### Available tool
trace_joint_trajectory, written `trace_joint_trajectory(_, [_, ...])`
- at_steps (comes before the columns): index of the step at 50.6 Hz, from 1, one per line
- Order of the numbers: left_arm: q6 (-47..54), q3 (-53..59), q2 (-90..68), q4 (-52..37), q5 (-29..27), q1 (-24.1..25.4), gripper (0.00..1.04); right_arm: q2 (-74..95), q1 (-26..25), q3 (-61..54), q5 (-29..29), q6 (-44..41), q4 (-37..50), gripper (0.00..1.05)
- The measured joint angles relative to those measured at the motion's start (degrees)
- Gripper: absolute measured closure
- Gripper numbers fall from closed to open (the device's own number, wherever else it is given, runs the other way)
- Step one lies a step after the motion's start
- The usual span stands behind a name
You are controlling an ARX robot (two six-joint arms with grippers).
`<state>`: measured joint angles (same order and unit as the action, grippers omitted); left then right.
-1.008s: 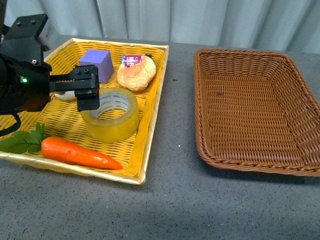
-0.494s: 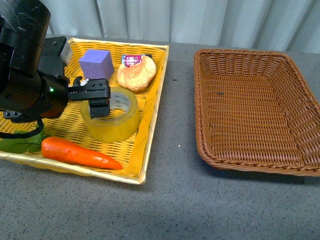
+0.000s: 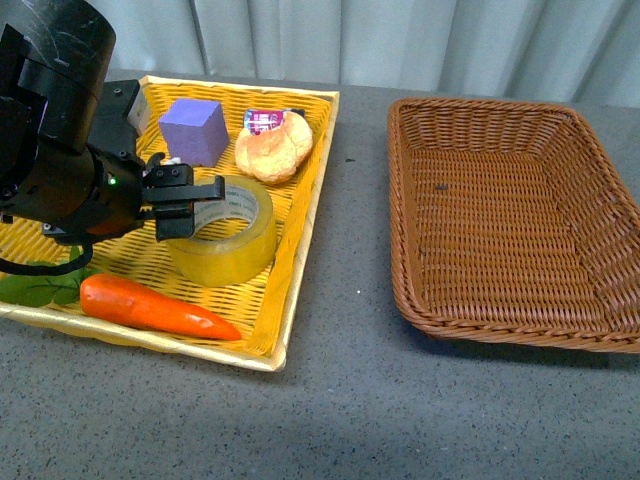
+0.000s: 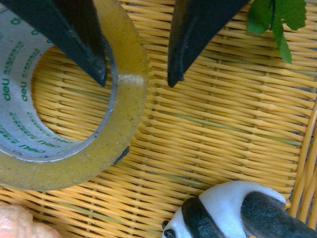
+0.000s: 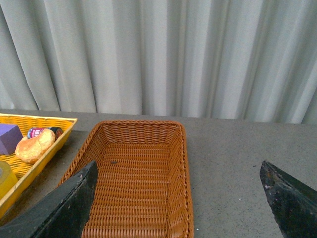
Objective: Move tape to another basket
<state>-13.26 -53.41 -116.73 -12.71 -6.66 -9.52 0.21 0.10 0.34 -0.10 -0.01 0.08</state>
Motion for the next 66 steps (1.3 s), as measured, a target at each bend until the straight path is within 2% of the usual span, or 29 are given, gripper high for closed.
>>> trace_joint_trajectory(6, [-0.76,-0.35,-0.02,0.17,0.42,-0.24,0.86,0.0,0.0,0.0,0.02,0.0,0.0,0.09])
trace_joint_trajectory(9, [-0.83,-0.46,-0.02,0.2,0.61,-0.24,0.9,0.0,0.0,0.0,0.02,0.0,0.02,0.09])
trace_joint_trajectory(18, [-0.55,-0.31,0.68,-0.04,1.33,-0.48,0.91,0.0,0.0,0.0,0.0,0.0,0.0,0.09])
trace_joint_trajectory(24, [0.79,-0.17,3.48,0.02,4.17,-0.55,0.91,0.0,0.0,0.0,0.02,0.0,0.0,0.09])
trace_joint_trajectory(31, [7.45,-1.81,7.96,1.73,7.5,-1.16,0.91,0.0,0.0,0.0,0.02,0.0,0.0,0.09])
trace_joint_trajectory(39, [14.86,-5.79,11.26,3.54,15.82,-4.04,0.91,0.0,0.0,0.0,0.0,0.0,0.0,0.09])
trace_joint_trajectory(46, [24.04,-9.99,11.45,6.84,22.62,-9.73,0.91,0.0,0.0,0.0,0.02,0.0,0.0,0.09])
trace_joint_trajectory(55, [32.35,-11.96,10.08,7.67,22.23,-15.3,0.91,0.0,0.0,0.0,0.02,0.0,0.02,0.09])
trace_joint_trajectory(66, [35.21,-14.27,7.72,6.36,20.02,-17.14,0.91,0.0,0.0,0.0,0.02,0.0,0.0,0.09])
